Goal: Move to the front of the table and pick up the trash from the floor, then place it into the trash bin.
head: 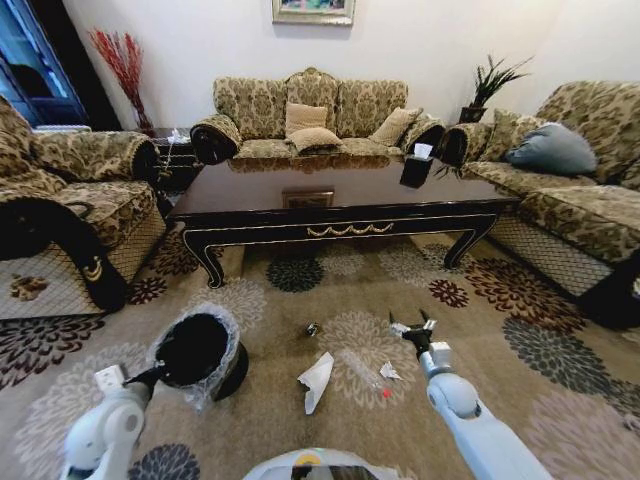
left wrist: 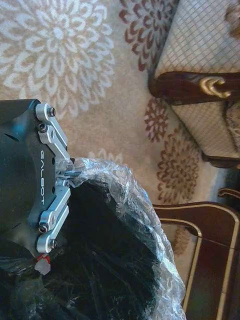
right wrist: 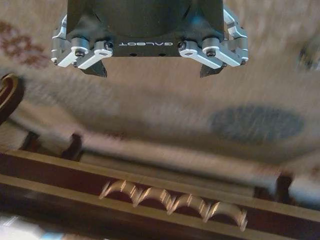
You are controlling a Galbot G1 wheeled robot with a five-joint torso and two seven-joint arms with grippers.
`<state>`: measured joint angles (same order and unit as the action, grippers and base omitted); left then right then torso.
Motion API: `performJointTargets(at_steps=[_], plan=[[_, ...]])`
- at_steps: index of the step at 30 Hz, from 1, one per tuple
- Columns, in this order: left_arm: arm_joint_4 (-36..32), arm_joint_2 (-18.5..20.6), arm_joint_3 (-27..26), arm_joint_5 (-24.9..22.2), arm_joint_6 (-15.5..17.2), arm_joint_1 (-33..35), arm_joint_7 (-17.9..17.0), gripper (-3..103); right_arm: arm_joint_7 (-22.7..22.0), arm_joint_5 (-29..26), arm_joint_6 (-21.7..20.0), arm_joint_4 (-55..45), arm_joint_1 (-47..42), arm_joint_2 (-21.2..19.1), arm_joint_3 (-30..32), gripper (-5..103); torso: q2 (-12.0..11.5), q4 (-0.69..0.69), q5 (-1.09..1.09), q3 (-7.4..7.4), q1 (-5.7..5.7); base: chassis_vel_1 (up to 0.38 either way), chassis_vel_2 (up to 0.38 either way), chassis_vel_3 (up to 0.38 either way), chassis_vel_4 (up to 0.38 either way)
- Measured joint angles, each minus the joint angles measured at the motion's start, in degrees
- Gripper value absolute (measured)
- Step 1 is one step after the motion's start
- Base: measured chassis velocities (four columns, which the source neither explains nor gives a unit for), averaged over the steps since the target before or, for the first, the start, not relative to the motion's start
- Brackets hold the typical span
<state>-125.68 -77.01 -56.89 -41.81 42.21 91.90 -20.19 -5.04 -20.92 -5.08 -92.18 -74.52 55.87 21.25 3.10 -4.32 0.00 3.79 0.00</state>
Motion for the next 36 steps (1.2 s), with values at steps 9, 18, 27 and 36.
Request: performJointTargets(at_steps=[9,18,27,36], plan=[[-0.8,-1.7,-0.8,0.2,0.0,1.2,0.0,2,-8.5,-7.7,-5.9,4.5,0.6,2.1,-4.7,100,0.0,0.0,-0.02,0.0,0.0,0.0,0.0,0.0,0.0],[-0.7,-2.0,-0.9,0.3,0.0,1.6,-0.1,2,-25.3,-23.1,-11.3,6.3,1.5,11.1,-7.0,100,0.0,0.01,0.0,0.0,0.0,0.0,0.0,0.0,0.0],[-0.5,-2.0,-1.1,0.2,0.0,2.4,0.0,2,-34.7,-28.4,-12.0,8.5,4.1,17.1,-5.4,100,0.0,0.01,-0.02,0.0,0.0,0.0,0.0,0.0,0.0],[-0.6,-2.0,-0.3,0.4,-0.1,2.4,0.0,2,-38.8,-32.3,-10.0,11.3,6.9,19.8,-2.7,100,0.0,0.01,-0.01,0.0,0.0,0.0,0.0,0.0,0.0]])
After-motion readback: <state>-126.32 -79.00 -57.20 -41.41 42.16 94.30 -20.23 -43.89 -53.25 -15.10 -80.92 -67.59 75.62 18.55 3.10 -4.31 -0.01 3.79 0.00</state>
